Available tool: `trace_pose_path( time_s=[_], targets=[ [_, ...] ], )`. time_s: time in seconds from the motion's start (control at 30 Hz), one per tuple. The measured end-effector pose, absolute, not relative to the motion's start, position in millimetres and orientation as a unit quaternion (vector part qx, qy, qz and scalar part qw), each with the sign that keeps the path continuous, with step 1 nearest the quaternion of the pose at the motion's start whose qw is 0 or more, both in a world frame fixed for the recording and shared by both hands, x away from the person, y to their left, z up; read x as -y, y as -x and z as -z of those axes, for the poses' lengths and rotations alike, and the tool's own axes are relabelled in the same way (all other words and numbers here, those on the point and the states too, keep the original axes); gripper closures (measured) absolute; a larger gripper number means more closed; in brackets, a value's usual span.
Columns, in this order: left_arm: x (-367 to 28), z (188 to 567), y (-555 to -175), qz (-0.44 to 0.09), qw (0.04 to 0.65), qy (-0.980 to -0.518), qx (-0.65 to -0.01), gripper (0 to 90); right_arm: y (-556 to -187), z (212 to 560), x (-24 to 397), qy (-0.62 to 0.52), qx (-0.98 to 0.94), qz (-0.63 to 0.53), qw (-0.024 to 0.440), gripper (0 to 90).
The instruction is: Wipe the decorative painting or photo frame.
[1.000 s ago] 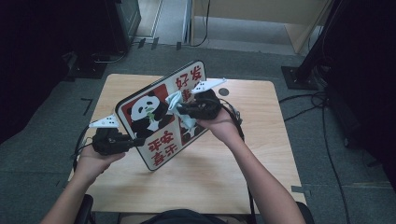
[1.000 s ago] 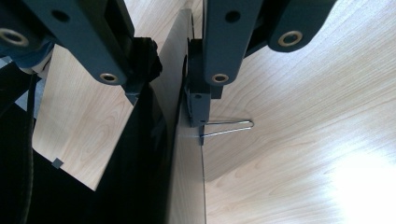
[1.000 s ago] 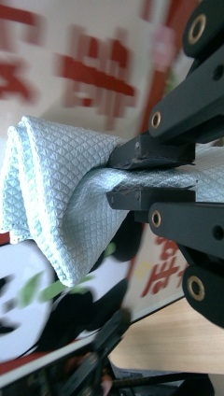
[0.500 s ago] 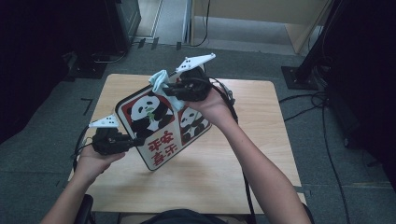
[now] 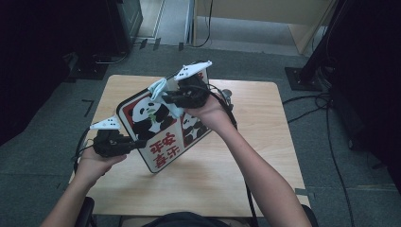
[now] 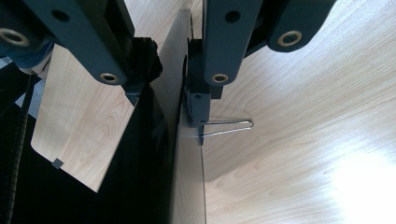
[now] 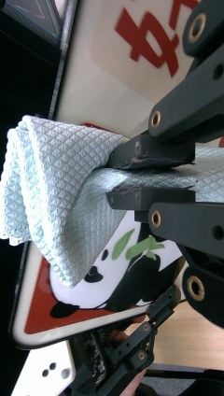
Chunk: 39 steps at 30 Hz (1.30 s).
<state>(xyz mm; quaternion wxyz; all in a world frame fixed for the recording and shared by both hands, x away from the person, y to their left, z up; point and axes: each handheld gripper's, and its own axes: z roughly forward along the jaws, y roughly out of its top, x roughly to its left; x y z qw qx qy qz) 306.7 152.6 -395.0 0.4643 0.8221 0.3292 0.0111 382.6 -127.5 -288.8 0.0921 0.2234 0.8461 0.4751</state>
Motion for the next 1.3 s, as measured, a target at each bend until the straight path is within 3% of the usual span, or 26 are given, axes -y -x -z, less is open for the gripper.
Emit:
trace_pose_path(
  time_s=[1.3],
  targets=[
    [-152, 395, -306, -0.01, 0.465, -0.823, -0.325, 77.1, -369, 366, 144, -0.249, -0.848, -0.466, 0.046, 80.7]
  ],
)
